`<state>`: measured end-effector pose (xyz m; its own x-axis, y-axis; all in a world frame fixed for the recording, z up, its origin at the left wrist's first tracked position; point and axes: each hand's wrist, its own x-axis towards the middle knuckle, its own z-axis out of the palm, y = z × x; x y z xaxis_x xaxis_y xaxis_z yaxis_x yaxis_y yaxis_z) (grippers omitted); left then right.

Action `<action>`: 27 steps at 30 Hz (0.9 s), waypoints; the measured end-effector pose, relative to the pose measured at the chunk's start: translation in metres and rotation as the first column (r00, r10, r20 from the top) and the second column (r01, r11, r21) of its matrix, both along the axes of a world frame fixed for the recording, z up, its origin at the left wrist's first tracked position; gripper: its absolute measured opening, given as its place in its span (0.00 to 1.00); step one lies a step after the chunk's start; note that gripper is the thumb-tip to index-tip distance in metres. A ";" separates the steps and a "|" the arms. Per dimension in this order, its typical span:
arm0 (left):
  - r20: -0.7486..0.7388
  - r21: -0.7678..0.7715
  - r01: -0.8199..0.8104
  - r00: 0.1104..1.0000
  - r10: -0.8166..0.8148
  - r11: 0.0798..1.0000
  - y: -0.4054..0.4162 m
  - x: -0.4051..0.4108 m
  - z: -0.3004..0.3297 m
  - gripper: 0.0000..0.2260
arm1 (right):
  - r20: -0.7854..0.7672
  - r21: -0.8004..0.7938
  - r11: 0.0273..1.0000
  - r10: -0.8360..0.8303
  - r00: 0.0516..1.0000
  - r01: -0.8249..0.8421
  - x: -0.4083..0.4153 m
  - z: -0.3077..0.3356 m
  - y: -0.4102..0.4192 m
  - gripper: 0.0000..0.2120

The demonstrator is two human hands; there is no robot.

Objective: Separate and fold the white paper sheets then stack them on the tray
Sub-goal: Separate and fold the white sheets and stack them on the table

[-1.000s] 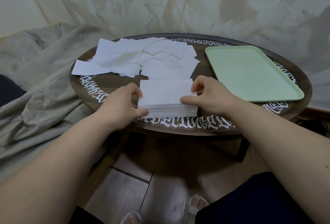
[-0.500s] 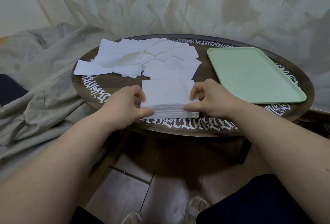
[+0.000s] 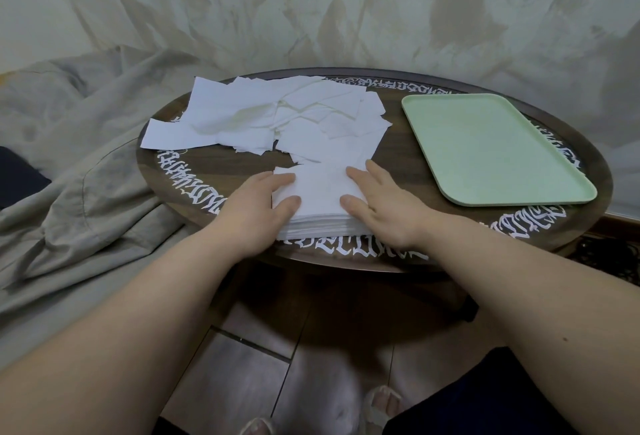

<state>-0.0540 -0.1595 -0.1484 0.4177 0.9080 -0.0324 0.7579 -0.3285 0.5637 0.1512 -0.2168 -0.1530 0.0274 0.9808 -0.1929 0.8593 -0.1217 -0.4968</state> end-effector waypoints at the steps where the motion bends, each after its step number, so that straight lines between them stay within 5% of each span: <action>1: 0.002 -0.009 0.008 1.000 -0.008 1.000 0.000 -0.002 0.000 0.21 | 0.002 -0.007 1.000 0.013 1.000 -0.013 0.000 0.001 -0.001 0.30; 11: -0.232 0.013 0.074 0.970 -0.069 0.997 -0.001 -0.011 -0.018 0.24 | 0.164 -0.052 0.997 0.073 0.984 -0.065 -0.001 -0.004 -0.003 0.31; 21: 0.006 0.137 -0.009 1.000 0.008 0.991 -0.007 -0.002 0.019 0.26 | 0.008 0.260 0.965 0.004 1.000 -0.005 -0.009 0.038 0.001 0.29; 27: 0.019 0.161 -0.046 0.999 0.043 0.986 0.033 -0.004 0.044 0.24 | 0.041 0.334 0.942 -0.013 0.999 -0.001 -0.011 0.068 0.047 0.29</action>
